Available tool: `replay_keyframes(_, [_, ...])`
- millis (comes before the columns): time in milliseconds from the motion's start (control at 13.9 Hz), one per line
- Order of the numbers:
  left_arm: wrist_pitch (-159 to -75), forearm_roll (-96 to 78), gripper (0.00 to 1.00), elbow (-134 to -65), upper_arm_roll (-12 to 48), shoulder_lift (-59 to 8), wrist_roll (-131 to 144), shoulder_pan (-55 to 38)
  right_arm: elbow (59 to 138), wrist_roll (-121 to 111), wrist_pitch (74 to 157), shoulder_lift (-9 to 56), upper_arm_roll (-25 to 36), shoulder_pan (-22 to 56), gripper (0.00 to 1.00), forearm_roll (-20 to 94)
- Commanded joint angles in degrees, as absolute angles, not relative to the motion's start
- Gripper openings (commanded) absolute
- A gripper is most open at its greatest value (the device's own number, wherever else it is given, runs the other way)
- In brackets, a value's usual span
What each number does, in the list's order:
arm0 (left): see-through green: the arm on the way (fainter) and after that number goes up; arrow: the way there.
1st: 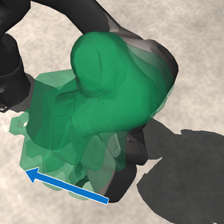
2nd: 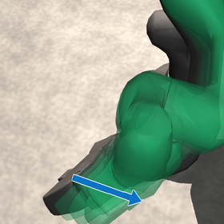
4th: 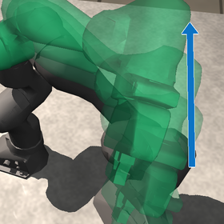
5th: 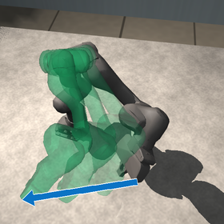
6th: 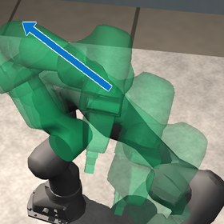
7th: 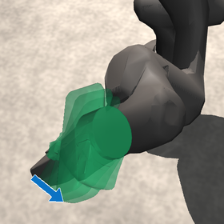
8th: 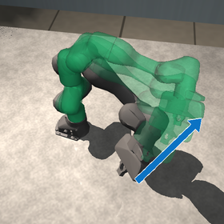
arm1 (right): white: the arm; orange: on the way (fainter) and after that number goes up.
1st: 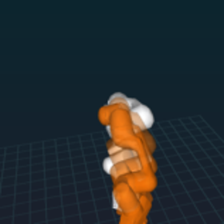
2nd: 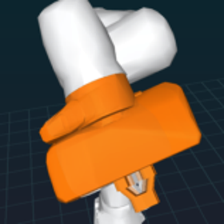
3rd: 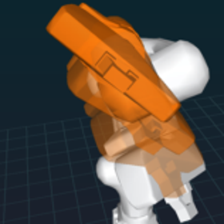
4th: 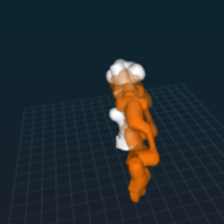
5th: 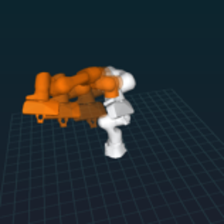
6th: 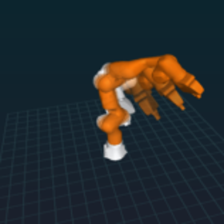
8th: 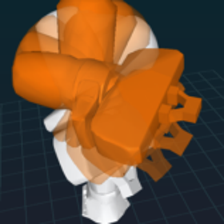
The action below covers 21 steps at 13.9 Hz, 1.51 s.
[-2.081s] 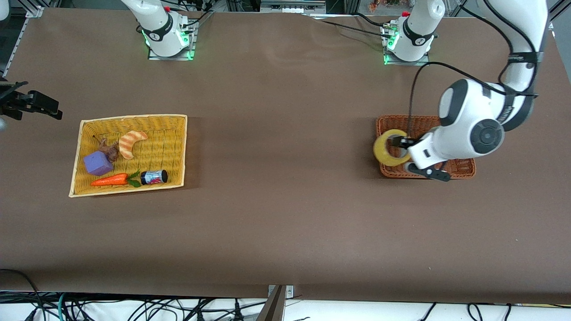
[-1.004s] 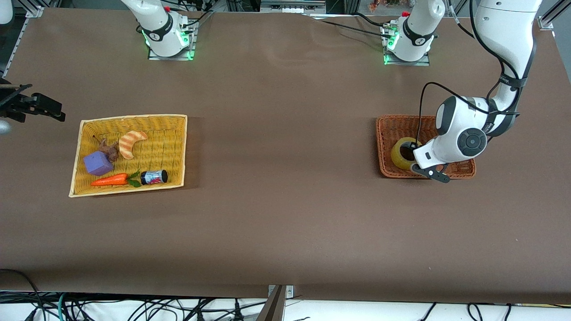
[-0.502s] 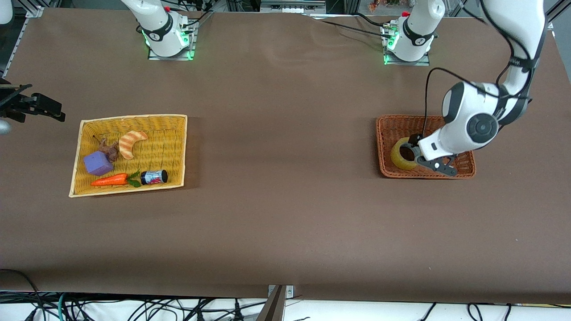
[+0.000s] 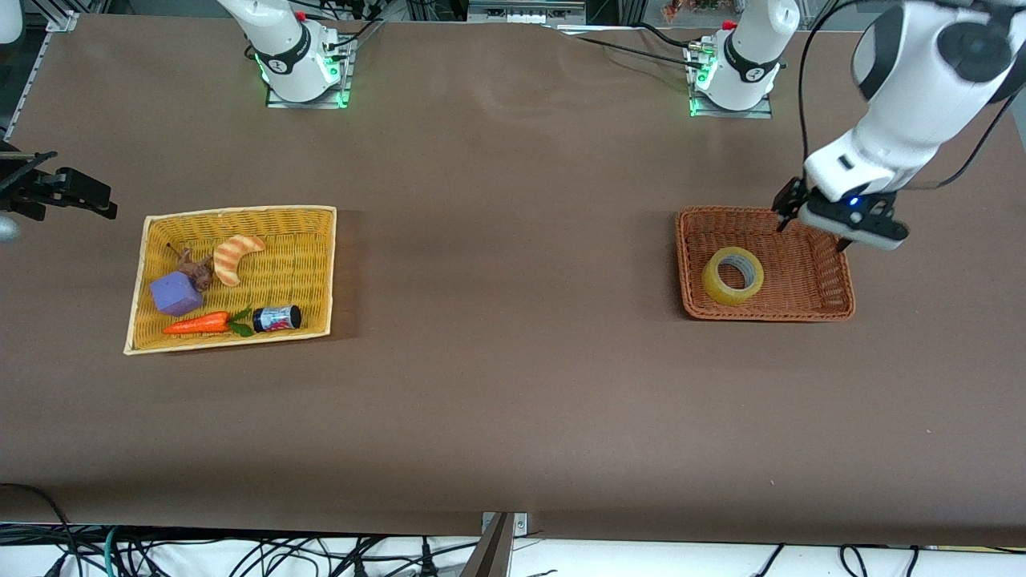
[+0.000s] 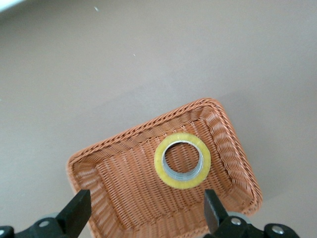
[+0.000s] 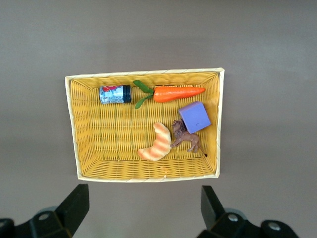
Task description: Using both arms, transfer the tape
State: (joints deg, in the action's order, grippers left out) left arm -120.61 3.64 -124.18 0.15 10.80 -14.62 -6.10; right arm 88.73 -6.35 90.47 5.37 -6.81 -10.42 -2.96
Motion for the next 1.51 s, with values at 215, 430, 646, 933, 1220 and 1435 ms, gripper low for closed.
replay_keyframes(215, [-92.33,3.25,1.0,-97.61,-0.18,3.19,-5.9,-6.68,87.36,-6.33,89.82,5.89,-6.94,-10.46,1.0,-2.72])
replay_keyframes(430, [-89.3,1.94,1.0,-93.96,0.0,0.26,-3.18,-6.42,87.36,-6.33,89.82,5.89,-6.94,-10.46,1.0,-2.64])
replay_keyframes(646, [-89.47,0.53,1.0,-92.9,0.0,-1.05,-1.41,-6.15,87.36,-6.33,89.82,5.98,-6.94,-10.46,1.0,-2.72])
replay_keyframes(933, [-89.21,-0.44,1.0,-86.16,-0.35,-6.13,-0.7,-5.8,87.36,-6.33,89.91,6.06,-7.03,-10.46,1.0,-2.64])
replay_keyframes(1220, [-88.86,-0.44,1.0,-85.87,-0.26,-6.5,-0.7,-5.71,87.36,-6.33,89.91,6.06,-7.03,-10.46,1.0,-2.64])
replay_keyframes(1435, [-87.63,-0.44,1.0,-85.87,-0.44,-6.5,-0.88,-5.63,87.36,-6.33,89.91,6.06,-7.03,-10.46,1.0,-2.64])
